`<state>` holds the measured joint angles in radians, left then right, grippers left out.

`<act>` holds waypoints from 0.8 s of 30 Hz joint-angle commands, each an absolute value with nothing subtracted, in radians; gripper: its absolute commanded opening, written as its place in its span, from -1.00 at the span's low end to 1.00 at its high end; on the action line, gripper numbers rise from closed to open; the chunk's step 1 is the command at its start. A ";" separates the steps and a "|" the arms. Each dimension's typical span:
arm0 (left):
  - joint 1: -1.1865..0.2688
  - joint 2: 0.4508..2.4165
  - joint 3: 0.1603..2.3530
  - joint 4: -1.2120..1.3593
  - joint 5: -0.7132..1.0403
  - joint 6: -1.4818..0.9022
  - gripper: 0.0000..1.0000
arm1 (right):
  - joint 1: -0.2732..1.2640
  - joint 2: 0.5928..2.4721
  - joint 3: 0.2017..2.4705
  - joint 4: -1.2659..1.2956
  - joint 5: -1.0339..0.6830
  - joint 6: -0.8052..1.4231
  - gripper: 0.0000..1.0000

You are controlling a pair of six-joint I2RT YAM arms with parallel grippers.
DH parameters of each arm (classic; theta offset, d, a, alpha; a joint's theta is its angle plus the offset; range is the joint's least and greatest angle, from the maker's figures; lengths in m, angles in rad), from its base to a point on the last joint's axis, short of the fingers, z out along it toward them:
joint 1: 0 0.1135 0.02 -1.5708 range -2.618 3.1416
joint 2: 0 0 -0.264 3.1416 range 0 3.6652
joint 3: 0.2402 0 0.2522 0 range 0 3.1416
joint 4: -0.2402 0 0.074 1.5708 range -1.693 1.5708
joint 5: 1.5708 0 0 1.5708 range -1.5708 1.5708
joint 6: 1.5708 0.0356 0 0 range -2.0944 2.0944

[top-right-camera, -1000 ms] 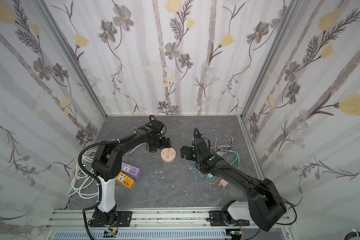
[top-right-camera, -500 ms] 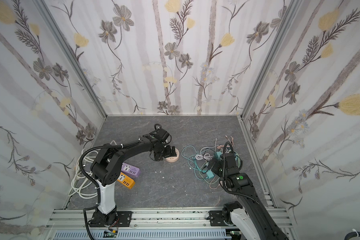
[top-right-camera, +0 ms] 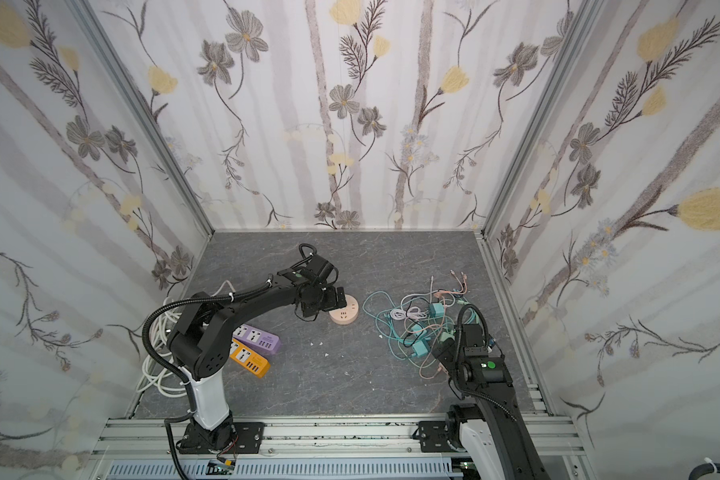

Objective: Insert the plug
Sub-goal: 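Lower the right gripper and grasp the pink charger plug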

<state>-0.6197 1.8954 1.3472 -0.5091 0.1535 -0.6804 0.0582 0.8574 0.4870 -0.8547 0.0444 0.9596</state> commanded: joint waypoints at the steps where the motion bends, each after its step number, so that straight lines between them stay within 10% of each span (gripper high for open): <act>1: -0.615 1.885 1.336 -0.481 0.132 -0.687 1.00 | 0.051 0.903 0.478 -0.799 0.013 0.941 0.68; 6: -0.609 1.886 1.335 -0.477 0.130 -0.681 1.00 | 0.046 1.044 0.502 -0.807 0.023 0.942 0.34; 24: -0.570 1.912 1.328 -0.472 0.146 -0.664 1.00 | 0.046 1.357 0.587 -0.717 0.084 0.873 0.17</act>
<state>-0.5747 1.9091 1.3304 -0.4808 0.1432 -0.6746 0.0456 1.3411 0.5713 -0.7441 0.0265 0.8772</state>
